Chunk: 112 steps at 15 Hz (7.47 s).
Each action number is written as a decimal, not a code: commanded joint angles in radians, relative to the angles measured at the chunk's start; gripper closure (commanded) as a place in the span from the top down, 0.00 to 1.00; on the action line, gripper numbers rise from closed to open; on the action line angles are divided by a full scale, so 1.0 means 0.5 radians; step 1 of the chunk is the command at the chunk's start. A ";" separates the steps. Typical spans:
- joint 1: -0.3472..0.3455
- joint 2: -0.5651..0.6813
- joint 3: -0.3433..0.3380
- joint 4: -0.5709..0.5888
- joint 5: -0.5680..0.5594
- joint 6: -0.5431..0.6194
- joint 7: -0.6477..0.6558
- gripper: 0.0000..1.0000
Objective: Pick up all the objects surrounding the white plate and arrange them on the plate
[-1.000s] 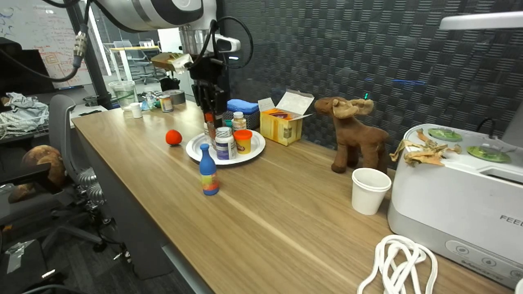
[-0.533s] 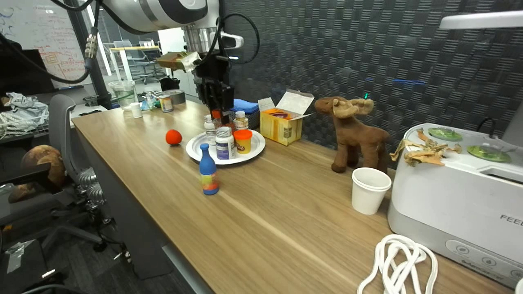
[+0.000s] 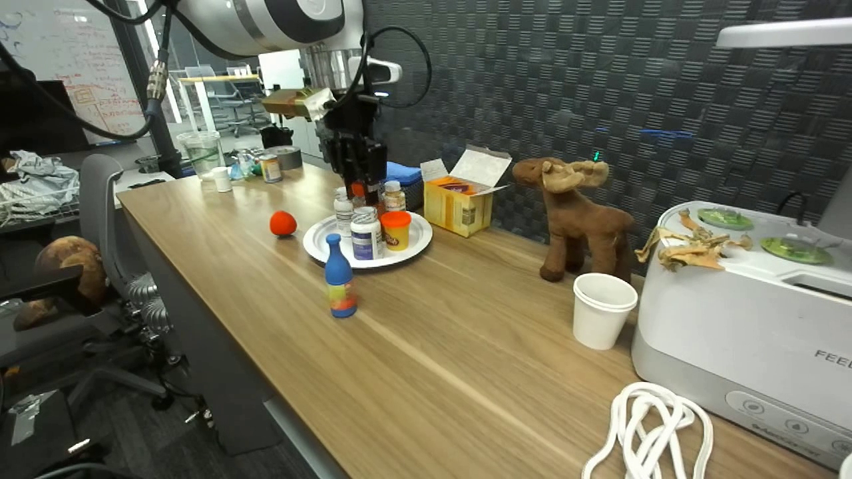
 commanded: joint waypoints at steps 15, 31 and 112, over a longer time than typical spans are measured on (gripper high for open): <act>0.110 -0.404 0.179 -0.241 0.303 -0.112 0.144 1.00; 0.176 -0.074 0.240 -0.345 0.525 0.069 0.084 1.00; -0.315 -0.821 -0.160 -0.645 0.254 -0.253 -0.068 1.00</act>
